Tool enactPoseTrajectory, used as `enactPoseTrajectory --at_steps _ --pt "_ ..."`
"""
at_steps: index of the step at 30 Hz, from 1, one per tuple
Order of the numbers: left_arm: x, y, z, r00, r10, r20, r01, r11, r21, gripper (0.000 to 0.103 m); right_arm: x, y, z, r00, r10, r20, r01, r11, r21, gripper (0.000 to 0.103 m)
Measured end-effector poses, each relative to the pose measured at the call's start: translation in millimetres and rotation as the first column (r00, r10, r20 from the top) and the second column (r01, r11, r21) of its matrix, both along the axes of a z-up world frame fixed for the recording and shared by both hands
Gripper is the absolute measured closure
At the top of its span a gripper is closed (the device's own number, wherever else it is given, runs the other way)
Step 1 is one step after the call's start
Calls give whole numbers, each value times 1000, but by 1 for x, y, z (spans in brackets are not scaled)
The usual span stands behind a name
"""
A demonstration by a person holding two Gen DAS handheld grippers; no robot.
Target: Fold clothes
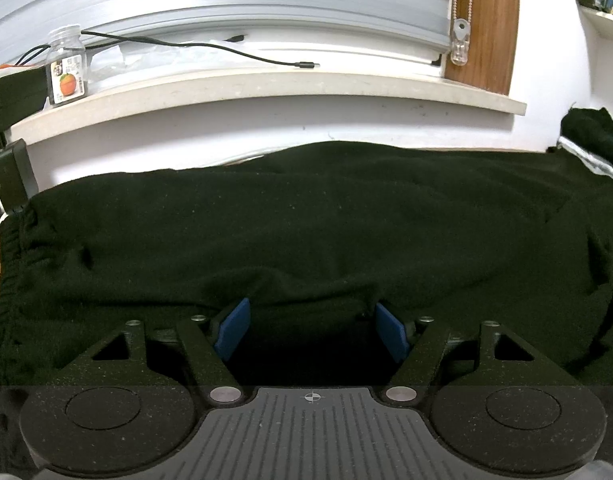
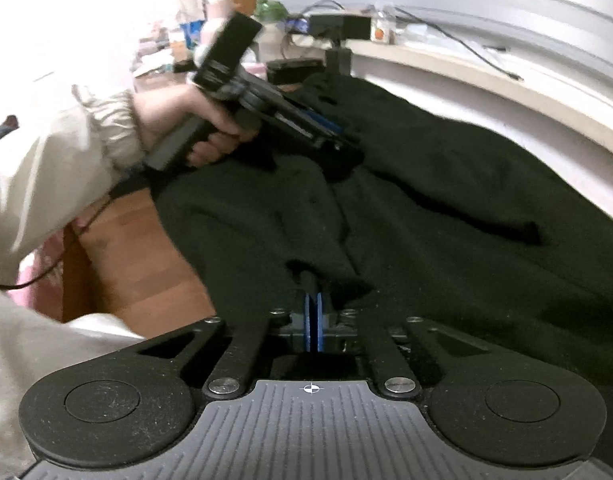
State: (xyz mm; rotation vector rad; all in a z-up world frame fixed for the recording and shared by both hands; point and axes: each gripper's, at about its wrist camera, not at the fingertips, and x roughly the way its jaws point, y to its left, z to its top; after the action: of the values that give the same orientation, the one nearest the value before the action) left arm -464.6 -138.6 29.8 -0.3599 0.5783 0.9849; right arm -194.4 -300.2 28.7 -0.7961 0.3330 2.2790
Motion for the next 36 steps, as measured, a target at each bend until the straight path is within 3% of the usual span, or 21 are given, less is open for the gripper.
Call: enactPoseTrajectory --at_steps 5,8,10,12,16,17,20,23,27,31,33,36 --pt "-3 1 1 1000 8 11 -8 1000 -5 28 12 -16 10 1000 25 -11 -25 1000 -3 101" --pt "-3 -1 1 999 35 -8 -35 999 1 28 26 -18 9 1000 -22 -4 22 1000 20 98" --pt "-2 -2 1 998 57 -32 -57 998 8 27 37 -16 7 998 -66 -19 66 998 17 91" --pt "-2 -3 1 996 81 -49 -81 997 14 26 43 -16 3 996 -85 -29 86 996 15 68" --pt "-8 1 2 993 110 -50 -110 994 17 26 35 -19 0 997 -42 -66 43 999 8 67" --pt "-10 2 2 992 118 -51 -117 993 18 26 29 -20 -1 998 -27 -52 28 999 16 68" --pt "-15 5 2 989 138 -52 -137 990 21 26 17 -21 -10 1000 18 2 -18 1000 -3 102" --pt "-17 5 2 987 148 -55 -147 989 24 26 17 -32 -15 997 66 35 -65 998 -20 102" --pt "-15 2 3 986 158 -61 -157 987 26 26 47 -39 -8 1000 -17 -23 17 1000 -8 99" --pt "-2 -10 9 988 149 -35 -147 988 45 26 100 -39 -1 980 -183 -74 185 983 15 82" --pt "14 -21 15 996 94 3 -94 994 58 26 135 -40 -6 952 -300 -63 303 952 32 70" --pt "56 -38 23 999 -36 15 34 995 93 26 186 -42 -16 887 -460 -40 462 886 49 67"
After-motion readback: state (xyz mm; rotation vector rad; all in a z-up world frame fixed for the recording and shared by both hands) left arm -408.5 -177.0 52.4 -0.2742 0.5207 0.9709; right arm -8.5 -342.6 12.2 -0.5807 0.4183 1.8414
